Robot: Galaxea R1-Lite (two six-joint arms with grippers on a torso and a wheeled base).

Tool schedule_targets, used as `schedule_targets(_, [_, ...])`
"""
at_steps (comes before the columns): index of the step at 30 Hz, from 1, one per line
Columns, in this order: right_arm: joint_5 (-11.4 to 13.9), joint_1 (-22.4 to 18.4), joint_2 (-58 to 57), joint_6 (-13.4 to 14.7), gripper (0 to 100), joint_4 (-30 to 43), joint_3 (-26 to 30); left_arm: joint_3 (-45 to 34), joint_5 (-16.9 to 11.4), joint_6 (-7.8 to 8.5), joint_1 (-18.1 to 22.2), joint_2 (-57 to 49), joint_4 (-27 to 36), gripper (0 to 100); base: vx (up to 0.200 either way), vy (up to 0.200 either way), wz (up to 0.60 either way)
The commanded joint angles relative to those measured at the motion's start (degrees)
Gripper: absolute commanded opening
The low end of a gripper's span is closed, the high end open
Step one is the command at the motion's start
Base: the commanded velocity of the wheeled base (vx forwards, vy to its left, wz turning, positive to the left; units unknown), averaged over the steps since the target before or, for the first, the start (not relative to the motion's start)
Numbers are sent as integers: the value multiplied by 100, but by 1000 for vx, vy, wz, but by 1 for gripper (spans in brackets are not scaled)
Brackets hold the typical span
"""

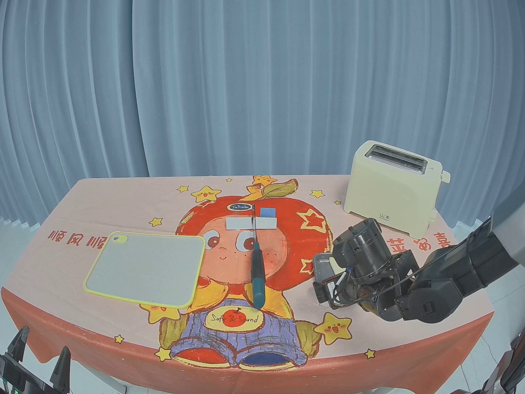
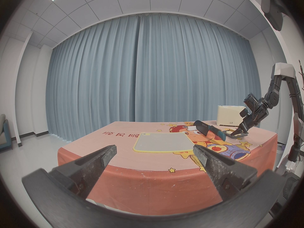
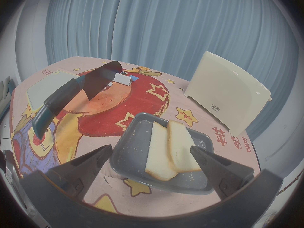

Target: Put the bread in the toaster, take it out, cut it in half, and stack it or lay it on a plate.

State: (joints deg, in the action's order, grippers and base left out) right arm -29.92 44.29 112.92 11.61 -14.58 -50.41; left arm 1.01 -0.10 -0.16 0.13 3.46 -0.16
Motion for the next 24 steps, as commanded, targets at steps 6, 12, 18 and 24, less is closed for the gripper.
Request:
schedule_targets(6, [3,54,19,0,100,-1,13,-101,1,-2,4,-3,-2,100,0,0,0])
schedule_targets(12, [3,54,98,17,100,-1,5,-101,-8,-2,4,-3,-2,100,0,0,0])
schedule_targets(18, [12,115,116,26,100,-1,5,-101,1,-2,-5,-3,-2,100,0,0,0])
schedule_targets(24, [74,168,107,79,100,-1,-30,-101,1,-2,4,-3,-2,100,0,0,0])
